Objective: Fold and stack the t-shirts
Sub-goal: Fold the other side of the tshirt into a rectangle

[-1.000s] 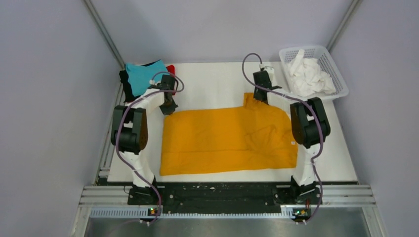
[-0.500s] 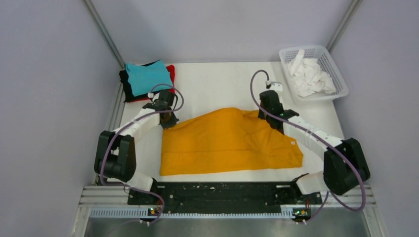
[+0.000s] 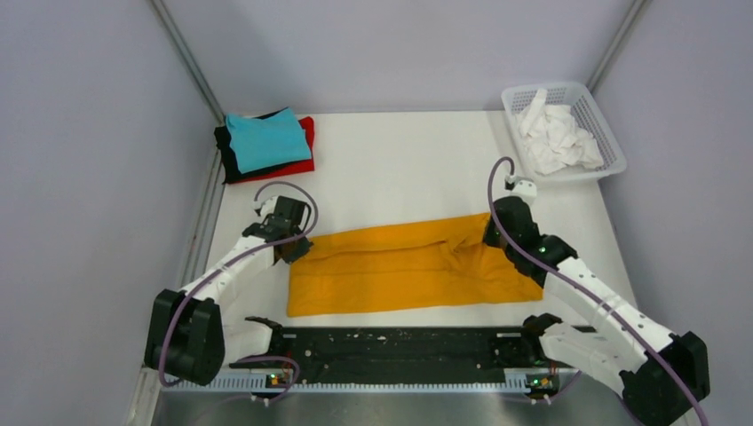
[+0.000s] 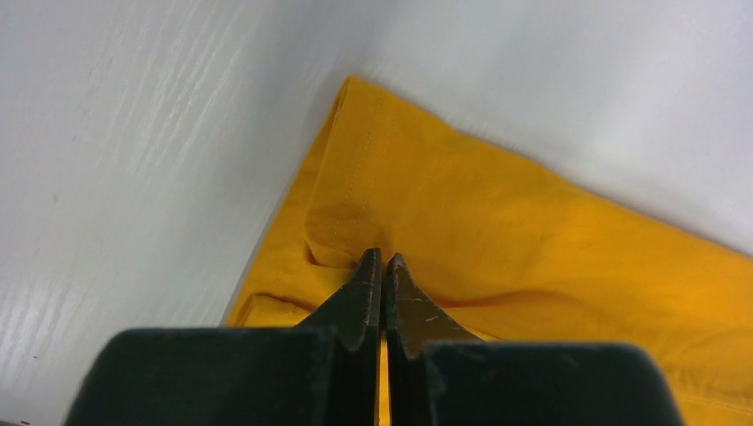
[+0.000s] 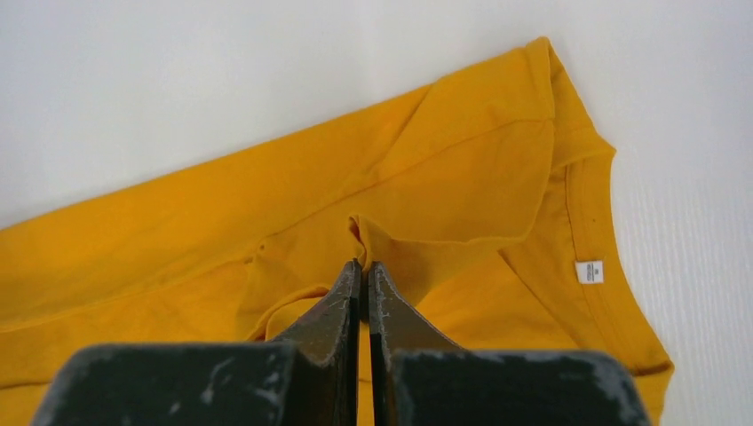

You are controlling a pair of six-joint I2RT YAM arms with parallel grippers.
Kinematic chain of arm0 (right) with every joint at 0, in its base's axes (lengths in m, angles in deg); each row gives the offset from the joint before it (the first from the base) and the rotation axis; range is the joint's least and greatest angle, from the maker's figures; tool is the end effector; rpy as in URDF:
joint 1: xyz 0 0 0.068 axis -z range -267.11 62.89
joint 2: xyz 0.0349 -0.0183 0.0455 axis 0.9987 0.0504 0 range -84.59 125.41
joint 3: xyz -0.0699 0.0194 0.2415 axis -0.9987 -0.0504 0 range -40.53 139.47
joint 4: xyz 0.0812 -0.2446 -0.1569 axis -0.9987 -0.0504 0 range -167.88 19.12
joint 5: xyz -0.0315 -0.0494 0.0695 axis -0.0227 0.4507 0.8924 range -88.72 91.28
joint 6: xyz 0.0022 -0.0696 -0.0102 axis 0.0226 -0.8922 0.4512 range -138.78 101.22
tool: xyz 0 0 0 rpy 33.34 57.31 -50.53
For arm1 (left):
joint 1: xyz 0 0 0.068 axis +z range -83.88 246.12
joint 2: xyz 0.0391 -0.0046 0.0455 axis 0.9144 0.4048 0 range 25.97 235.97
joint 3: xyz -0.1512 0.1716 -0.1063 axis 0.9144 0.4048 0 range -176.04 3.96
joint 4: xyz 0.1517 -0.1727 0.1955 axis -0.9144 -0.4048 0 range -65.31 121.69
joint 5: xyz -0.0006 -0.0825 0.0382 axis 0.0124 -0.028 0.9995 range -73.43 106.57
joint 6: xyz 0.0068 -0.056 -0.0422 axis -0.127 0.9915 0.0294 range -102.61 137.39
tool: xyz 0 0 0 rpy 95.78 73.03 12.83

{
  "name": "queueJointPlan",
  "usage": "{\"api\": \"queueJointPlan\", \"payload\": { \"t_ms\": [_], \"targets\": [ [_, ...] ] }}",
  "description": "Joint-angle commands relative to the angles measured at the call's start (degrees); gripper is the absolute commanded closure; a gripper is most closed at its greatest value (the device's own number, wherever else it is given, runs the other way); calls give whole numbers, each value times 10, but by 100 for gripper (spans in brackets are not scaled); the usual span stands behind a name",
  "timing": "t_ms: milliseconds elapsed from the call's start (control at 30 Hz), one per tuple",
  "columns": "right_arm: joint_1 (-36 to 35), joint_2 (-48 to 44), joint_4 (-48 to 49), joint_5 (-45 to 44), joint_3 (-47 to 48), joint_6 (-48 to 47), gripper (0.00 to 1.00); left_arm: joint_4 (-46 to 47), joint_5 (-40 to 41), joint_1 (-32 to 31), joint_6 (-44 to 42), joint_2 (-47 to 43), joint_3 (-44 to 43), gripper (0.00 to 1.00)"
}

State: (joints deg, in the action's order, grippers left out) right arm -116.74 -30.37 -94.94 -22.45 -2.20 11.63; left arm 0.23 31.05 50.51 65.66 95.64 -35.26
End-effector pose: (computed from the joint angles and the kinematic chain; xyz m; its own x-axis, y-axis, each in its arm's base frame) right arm 0.2447 0.1124 0.2079 -0.5746 0.2063 -0.7920 0.1234 0.9785 0.1653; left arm 0.2688 -0.0602 0.1325 -0.6754 -0.5616 -0.4780 -0.5361 0.8190 -0.2046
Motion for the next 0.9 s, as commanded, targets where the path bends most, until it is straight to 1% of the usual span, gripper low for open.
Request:
{"api": "queueJointPlan", "payload": {
  "t_ms": [0, 200, 300, 367, 400, 433, 467, 533, 600, 667, 733, 767, 800, 867],
  "targets": [
    [-9, -44, -58, 20, -8, 28, 100, -1, 16, -4, 21, -25, 15, 100],
    [-14, -73, -92, 75, -5, 25, 100, -14, 16, -4, 20, -27, 7, 100],
    [-14, -81, -125, 61, -16, 48, 99, -16, 14, -5, 23, -26, 11, 100],
    [-14, -93, -152, 48, -31, 72, 95, -21, 14, -4, 24, -24, 11, 94],
    [-14, -102, -164, 49, -37, 84, 92, -26, 15, -5, 24, -25, 10, 88],
    [-14, -112, -172, 57, -45, 95, 86, -35, 18, -5, 25, -26, 8, 72],
    [-15, -125, -175, 70, -52, 103, 79, -43, 21, -4, 26, -29, 4, 61],
    [-15, -155, -171, 112, -60, 115, 61, -57, 25, -5, 26, -40, -5, 48],
    [-15, -194, -169, 125, -61, 118, 48, -75, 36, -8, 29, -58, -16, 35],
    [-15, -241, -169, 102, -58, 117, 31, -84, 46, -9, 32, -82, -25, 23],
    [-15, -281, -168, 74, -55, 117, 12, -77, 41, -11, 27, -100, -29, 11],
    [-15, -296, -164, 63, -55, 116, 3, -72, 34, -11, 23, -105, -30, 8],
    [-15, -310, -157, 57, -55, 114, 1, -64, 23, -12, 21, -107, -31, 5],
    [-15, -324, -132, 60, -65, 112, 1, -38, -7, -16, 12, -102, -31, 3]
  ]
}}
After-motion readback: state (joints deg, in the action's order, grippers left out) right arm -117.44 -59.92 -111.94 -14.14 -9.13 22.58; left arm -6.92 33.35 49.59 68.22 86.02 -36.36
